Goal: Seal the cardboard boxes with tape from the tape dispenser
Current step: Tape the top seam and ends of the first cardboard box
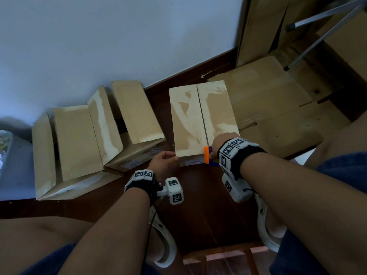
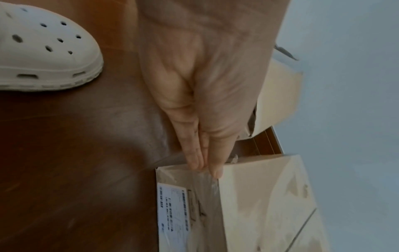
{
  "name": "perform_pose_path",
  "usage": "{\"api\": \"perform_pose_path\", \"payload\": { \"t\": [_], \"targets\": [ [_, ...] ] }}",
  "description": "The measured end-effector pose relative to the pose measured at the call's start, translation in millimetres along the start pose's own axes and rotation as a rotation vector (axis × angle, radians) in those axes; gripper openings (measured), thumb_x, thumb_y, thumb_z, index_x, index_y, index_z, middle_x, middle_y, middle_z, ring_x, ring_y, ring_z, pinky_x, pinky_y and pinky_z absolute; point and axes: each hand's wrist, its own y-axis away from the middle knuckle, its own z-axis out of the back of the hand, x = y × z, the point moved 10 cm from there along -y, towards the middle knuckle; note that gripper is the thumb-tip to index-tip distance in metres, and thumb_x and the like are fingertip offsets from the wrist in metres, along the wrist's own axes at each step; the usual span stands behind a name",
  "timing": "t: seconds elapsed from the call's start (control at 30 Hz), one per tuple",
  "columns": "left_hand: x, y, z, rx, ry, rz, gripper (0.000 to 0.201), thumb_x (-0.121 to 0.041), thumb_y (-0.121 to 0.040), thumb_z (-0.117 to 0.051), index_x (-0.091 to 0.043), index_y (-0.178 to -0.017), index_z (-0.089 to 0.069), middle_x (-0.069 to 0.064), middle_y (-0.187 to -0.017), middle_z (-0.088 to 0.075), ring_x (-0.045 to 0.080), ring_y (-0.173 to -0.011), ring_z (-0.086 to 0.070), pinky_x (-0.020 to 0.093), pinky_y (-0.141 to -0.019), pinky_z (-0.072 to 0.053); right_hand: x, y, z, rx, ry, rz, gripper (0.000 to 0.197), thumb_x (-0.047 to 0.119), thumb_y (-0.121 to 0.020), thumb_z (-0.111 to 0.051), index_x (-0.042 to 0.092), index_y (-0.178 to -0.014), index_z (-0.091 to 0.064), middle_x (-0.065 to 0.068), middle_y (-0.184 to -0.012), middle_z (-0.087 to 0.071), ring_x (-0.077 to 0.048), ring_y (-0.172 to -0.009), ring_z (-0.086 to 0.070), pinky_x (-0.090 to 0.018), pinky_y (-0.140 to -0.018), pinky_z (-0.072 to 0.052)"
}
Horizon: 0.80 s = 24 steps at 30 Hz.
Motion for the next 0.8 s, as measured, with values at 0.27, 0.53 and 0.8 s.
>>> {"api": "perform_pose_path", "payload": {
  "t": [0.27, 0.53, 0.8],
  "targets": [
    [-15, -8, 9, -0.064, -0.36, -0.208, 0.016, -0.021, -0.085, -0.071, -0.016, -0.095, -0.06, -0.003, -0.086, -0.064, 0.013, -0.082, -0.059, 0.021, -0.069, -0.044, 2, 2, 3, -0.027, 0.033, -0.024, 0.054, 0.053, -0.087, -0.06, 0.001, -0.086, -0.047, -0.021, -0.094, -0.047, -0.037, -0.089, -0.046, -0.052, -0.097, -0.048],
    [-60, 5, -38, 0.047, -1.019, -0.592, 0.023, -0.026, -0.082, -0.071, -0.019, -0.089, -0.05, -0.003, -0.091, -0.052, 0.016, -0.082, -0.053, 0.031, -0.073, -0.045, -1, 7, 4, -0.056, -0.014, -0.055, 0.056, 0.053, -0.087, -0.06, -0.001, -0.102, -0.056, -0.024, -0.108, -0.056, -0.037, -0.098, -0.056, -0.053, -0.096, -0.048],
    [-59, -9, -63, 0.176, -1.324, -0.627, 0.016, -0.021, -0.09, -0.058, -0.017, -0.092, -0.042, 0.005, -0.097, -0.047, 0.028, -0.084, -0.055, 0.042, -0.073, -0.049, 3, 35, 19, -0.122, -0.011, 0.127, 0.038, 0.045, -0.089, -0.058, 0.013, -0.107, -0.066, -0.011, -0.113, -0.063, -0.028, -0.109, -0.06, -0.035, -0.091, -0.048]
  ]
}}
